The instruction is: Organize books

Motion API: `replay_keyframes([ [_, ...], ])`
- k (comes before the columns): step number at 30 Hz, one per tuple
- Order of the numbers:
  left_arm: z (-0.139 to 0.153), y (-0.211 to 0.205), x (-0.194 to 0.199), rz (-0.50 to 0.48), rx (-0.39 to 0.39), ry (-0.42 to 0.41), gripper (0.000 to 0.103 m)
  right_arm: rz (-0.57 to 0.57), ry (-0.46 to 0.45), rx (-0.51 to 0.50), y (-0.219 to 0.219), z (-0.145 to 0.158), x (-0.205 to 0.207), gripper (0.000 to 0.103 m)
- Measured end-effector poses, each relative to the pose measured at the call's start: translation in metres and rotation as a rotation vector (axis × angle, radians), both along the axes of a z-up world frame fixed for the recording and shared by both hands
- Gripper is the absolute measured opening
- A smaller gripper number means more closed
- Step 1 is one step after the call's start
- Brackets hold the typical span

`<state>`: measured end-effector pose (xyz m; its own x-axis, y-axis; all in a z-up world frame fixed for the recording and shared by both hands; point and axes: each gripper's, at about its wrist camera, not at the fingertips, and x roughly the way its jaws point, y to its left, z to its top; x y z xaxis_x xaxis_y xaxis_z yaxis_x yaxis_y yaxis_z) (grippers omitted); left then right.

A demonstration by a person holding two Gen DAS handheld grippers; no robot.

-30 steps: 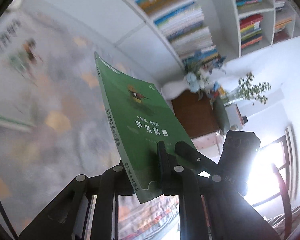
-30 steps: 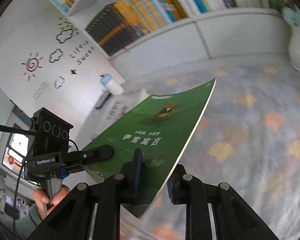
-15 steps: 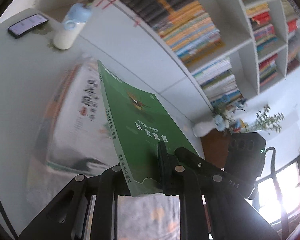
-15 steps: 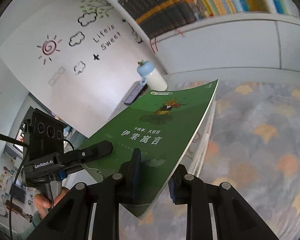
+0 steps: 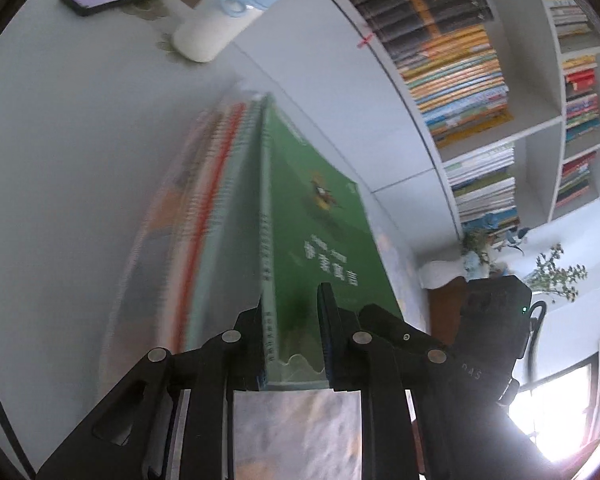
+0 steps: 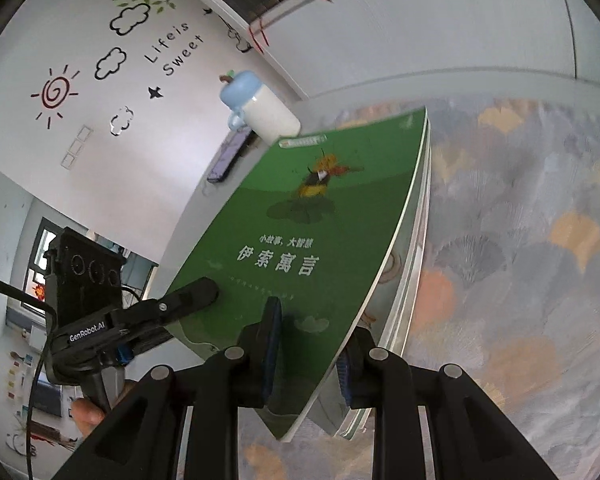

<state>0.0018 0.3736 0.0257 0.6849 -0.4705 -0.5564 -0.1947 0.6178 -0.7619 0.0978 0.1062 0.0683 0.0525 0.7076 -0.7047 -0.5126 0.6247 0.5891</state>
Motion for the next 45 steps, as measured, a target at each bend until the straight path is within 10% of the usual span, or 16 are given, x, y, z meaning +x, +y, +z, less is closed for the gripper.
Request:
replay_keyframes([
  [6,-0.003,0.025,-0.024,0.088,-0.02,-0.003,0.019,0.001,0.015,-0.017,0.004,-0.01,0.0,0.024],
  [19,0.083,-0.05,-0.031,0.033,0.489,-0.006,0.023,-0.019,-0.005,-0.13,-0.059,0.003,-0.031,0.029],
  [25,0.141,-0.135,-0.028,-0.047,0.731,-0.105,0.03,-0.291,-0.21,-0.346,-0.16,0.043,-0.061,0.038],
  [27,0.161,-0.171,-0.023,-0.065,0.819,-0.129,0.03,-0.418,-0.31,-0.428,-0.194,0.066,-0.069,0.057],
  [34,0.194,-0.253,-0.015,-0.106,0.822,-0.132,0.035,-0.693,-0.54,-0.513,-0.285,0.152,-0.088,0.06],
  [37,0.203,-0.28,-0.023,-0.102,0.803,-0.133,0.044,-0.769,-0.603,-0.472,-0.318,0.189,-0.106,0.077],
  [40,0.206,-0.303,-0.028,-0.092,0.804,-0.136,0.067,-0.797,-0.648,-0.432,-0.338,0.21,-0.121,0.08],
  [45,0.209,-0.33,-0.038,-0.063,0.804,-0.129,0.068,-0.77,-0.654,-0.435,-0.365,0.224,-0.135,0.08],
])
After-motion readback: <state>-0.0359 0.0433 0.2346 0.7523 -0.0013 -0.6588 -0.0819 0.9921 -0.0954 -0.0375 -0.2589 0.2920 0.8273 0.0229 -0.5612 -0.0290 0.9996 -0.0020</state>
